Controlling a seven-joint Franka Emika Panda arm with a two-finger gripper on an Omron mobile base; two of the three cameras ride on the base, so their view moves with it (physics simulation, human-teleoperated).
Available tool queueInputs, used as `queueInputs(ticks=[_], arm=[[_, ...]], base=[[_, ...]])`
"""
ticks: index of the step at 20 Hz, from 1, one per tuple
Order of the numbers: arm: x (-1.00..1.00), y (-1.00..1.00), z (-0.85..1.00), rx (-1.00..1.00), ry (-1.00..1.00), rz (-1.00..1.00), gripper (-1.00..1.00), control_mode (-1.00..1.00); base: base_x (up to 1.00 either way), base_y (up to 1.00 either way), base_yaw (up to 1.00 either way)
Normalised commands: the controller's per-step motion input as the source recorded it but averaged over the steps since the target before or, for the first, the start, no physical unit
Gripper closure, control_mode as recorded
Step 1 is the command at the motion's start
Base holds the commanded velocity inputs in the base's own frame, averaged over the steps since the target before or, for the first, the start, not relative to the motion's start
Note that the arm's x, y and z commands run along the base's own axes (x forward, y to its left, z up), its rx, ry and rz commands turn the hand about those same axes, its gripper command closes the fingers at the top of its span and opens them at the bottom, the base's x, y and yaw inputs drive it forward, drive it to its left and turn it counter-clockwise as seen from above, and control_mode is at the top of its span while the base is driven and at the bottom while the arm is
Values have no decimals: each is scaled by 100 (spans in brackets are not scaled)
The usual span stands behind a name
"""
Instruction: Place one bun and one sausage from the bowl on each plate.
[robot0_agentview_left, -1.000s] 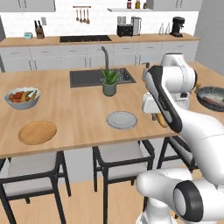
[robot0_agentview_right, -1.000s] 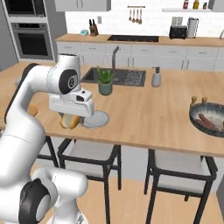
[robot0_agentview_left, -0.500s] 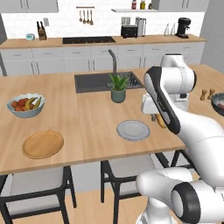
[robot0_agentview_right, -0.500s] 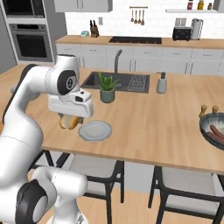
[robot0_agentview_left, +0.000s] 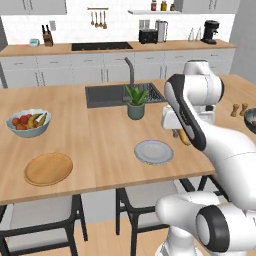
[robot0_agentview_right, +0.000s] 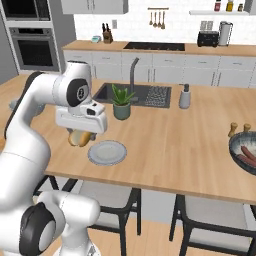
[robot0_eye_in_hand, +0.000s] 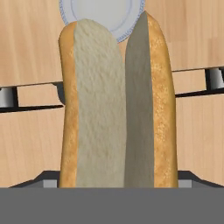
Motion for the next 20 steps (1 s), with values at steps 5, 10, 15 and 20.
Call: queueInputs(ticks=[5,10,15,20], arm=[[32,-8,-30,0,0,0,100,-100],[78,-29,-66,3,1,0,100,-100],[65,-15,-56,2,5,0,100,-100],[56,-1,-51,0,5,0,100,-100]], base=[[17,-3,0],[0,0,0],[0,0,0],[0,0,0]])
